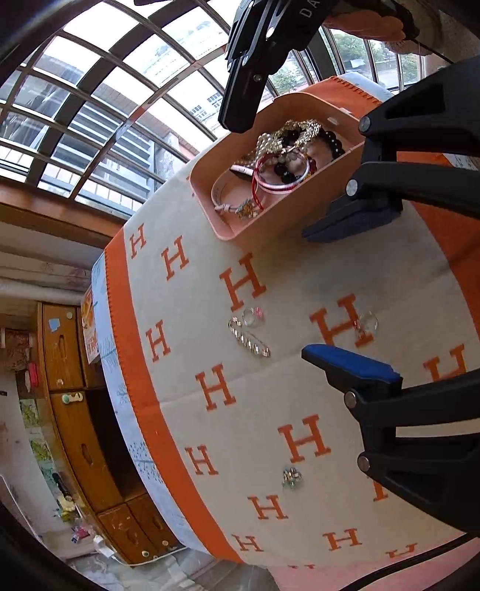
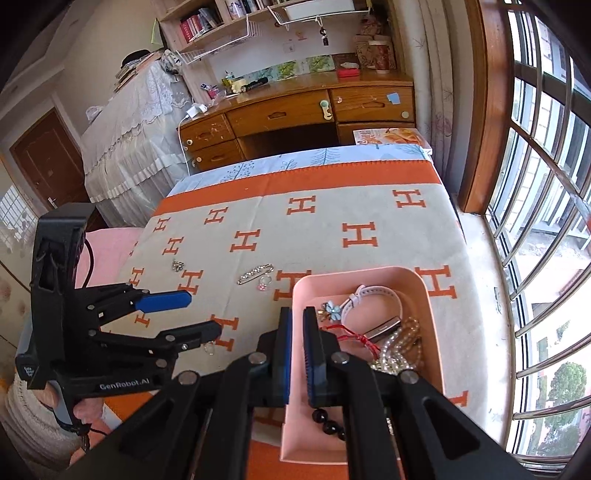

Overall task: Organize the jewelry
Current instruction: 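Open and lift the left tool from the box while the right tool reaches to the pearl safety pin, then grasp the pearl safety pin with the right tool while the left tool grasps the teal flower brooch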

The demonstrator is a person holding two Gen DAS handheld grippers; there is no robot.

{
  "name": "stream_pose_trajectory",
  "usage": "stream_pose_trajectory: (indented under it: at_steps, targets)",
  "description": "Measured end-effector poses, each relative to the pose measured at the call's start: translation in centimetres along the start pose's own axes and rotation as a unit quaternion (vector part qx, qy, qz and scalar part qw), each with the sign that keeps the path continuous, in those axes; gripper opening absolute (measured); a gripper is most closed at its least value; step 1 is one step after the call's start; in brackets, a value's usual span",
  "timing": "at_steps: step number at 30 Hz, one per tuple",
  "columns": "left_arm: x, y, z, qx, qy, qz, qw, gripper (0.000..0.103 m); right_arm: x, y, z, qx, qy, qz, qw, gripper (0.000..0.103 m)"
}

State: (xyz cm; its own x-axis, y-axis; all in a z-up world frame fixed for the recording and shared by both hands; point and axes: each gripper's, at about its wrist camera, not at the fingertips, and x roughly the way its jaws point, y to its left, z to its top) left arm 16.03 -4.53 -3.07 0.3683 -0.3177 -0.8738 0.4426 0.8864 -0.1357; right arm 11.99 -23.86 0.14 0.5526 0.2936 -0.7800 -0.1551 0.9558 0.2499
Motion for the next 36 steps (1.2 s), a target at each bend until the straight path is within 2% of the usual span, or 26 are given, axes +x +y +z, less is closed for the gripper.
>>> stream_pose_trajectory:
  at_steps: [3,7,9,10,11,12,15,19,24,28,36]
  targets:
    - [-1.6,2.9,0.1,-0.017,-0.013,0.021,0.9996,0.056,0.9,1.3,0.5,-0.007,0.013,0.008,1.000,0.006]
    - [-3.8,7.0,0.2,-0.044,-0.040,0.053,0.9968,0.070,2.2,3.2,1.4,-0.018,0.028,0.015,0.999,0.007]
    - [-4.5,9.1,0.3,-0.059,-0.050,0.067,0.9947,0.070,3.1,4.0,2.0,-0.018,0.038,0.027,0.999,0.009]
    - [-4.8,10.2,0.3,-0.067,-0.052,0.070,0.9939,0.070,3.6,4.3,2.3,-0.015,0.045,0.033,0.998,0.015]
    - [-4.9,11.3,0.2,-0.076,-0.054,0.073,0.9929,0.070,4.2,4.5,2.7,-0.007,0.053,0.040,0.998,0.023]
    - [-4.9,12.2,0.2,-0.084,-0.054,0.076,0.9921,0.070,4.8,4.7,3.0,0.003,0.061,0.048,0.997,0.025]
    - [-4.2,14.9,0.0,-0.102,-0.045,0.085,0.9901,0.070,7.2,4.8,4.1,0.041,0.095,0.064,0.993,0.026]
    - [-2.1,17.5,-0.3,-0.115,-0.015,0.076,0.9904,0.070,11.3,4.1,5.0,0.113,0.148,0.068,0.980,0.026]
    - [0.4,18.7,-0.9,-0.110,0.017,0.073,0.9911,0.070,15.6,3.7,4.8,0.184,0.210,0.081,0.957,0.026]
    - [1.4,19.2,-1.2,-0.108,0.023,0.061,0.9920,0.070,17.7,3.5,4.1,0.216,0.243,0.075,0.943,0.026]
    - [2.2,19.1,-1.0,-0.083,0.025,0.047,0.9952,0.070,19.1,2.7,4.7,0.231,0.243,0.018,0.942,0.026]
